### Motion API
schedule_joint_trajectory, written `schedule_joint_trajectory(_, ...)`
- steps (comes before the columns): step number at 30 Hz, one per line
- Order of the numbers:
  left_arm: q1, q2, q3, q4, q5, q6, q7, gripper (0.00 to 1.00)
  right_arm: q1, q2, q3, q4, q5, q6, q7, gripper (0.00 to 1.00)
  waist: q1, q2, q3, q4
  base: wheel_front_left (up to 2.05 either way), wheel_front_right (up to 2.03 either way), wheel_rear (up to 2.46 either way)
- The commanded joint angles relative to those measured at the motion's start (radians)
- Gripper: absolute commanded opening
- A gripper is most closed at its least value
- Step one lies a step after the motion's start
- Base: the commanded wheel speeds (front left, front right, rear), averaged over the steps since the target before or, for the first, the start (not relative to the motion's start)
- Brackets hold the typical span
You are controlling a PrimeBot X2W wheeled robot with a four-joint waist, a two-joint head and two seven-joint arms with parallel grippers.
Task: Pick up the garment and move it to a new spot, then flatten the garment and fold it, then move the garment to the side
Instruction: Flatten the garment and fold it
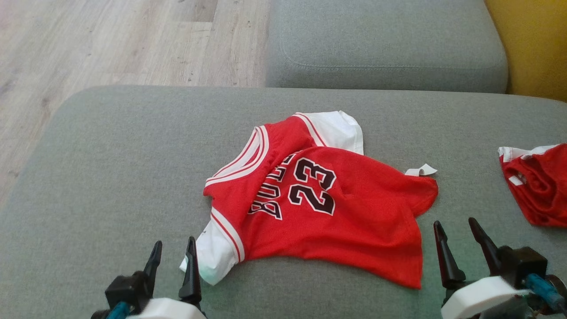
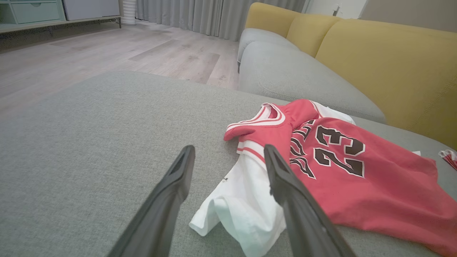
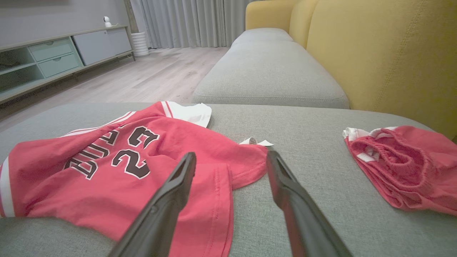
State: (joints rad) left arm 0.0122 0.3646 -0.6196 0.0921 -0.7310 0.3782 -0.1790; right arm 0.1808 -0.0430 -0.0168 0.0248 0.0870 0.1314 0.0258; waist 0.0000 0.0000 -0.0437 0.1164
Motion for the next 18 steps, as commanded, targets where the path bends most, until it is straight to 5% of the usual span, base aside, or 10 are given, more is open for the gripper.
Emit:
schedule_joint_trajectory(1, -0.033, 0.007, 0.034, -0.027, -0.006, -0.002, -0.013, 1.0, -0.028, -0.007, 0.026, -0.031, 0.004, -0.001, -0.017, 1.0, 0.0, 0.0, 0.0, 0.0, 0.0, 0.0, 0.0)
schedule_joint_trajectory(18, -0.035, 0.018, 0.025, -0.034, -0.001, 0.008, -0.009, 1.0, -0.018, -0.007, 0.029, 0.019, 0.009, -0.001, -0.013, 1.0, 0.0, 0.0, 0.007, -0.005, 0.0, 0.0, 0.0)
